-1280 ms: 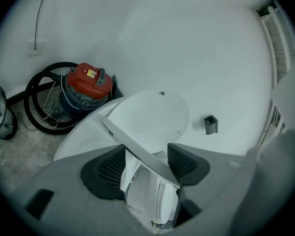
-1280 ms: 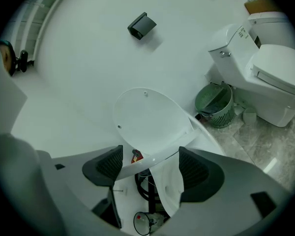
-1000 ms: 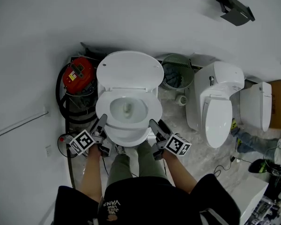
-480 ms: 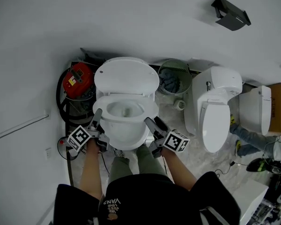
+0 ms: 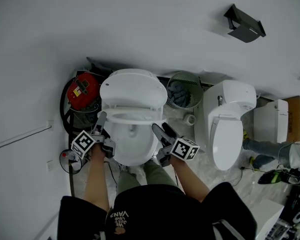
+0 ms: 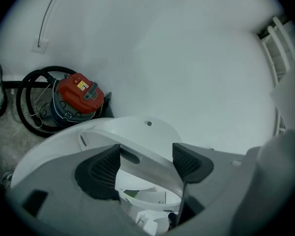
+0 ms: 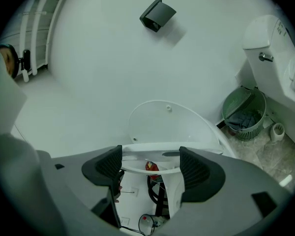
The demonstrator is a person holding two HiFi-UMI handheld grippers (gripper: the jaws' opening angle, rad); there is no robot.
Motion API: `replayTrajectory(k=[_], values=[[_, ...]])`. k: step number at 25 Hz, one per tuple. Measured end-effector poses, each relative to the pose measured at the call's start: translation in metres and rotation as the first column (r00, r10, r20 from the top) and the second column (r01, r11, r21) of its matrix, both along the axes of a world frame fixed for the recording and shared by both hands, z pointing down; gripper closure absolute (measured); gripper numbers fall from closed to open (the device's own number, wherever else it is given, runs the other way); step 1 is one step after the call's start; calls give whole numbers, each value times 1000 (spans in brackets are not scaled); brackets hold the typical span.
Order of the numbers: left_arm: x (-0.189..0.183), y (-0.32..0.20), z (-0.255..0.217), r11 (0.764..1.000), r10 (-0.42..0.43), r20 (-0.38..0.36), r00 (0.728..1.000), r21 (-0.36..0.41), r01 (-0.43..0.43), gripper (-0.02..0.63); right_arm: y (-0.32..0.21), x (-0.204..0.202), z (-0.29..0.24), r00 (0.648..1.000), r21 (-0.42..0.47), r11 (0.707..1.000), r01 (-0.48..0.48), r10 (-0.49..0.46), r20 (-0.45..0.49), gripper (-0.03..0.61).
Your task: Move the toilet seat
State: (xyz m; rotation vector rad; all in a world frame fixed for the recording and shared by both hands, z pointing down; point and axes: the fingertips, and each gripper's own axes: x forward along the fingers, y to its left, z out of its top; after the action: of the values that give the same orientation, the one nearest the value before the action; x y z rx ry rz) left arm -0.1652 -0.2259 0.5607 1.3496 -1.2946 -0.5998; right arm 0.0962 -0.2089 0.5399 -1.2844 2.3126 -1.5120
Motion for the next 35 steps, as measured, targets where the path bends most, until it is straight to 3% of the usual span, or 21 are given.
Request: replayTrajectory(k=[6, 14, 27, 35], values=[[5, -16, -17, 998, 19, 52, 998, 67, -22, 284, -22, 0, -5, 1000, 20, 1000, 20, -19, -18, 224], [15, -16, -22, 996, 43, 90, 995, 77, -50, 285, -48, -3, -8, 997, 52, 997, 52, -49, -52, 225], [22, -6, -38, 995, 33, 226, 974, 87, -54, 372, -95, -3, -8, 991, 81, 993, 87, -78, -110, 221], [18, 5, -47, 994, 41, 343, 938, 78, -72, 435, -111, -6, -6, 982, 96, 989, 109, -92, -167, 209]])
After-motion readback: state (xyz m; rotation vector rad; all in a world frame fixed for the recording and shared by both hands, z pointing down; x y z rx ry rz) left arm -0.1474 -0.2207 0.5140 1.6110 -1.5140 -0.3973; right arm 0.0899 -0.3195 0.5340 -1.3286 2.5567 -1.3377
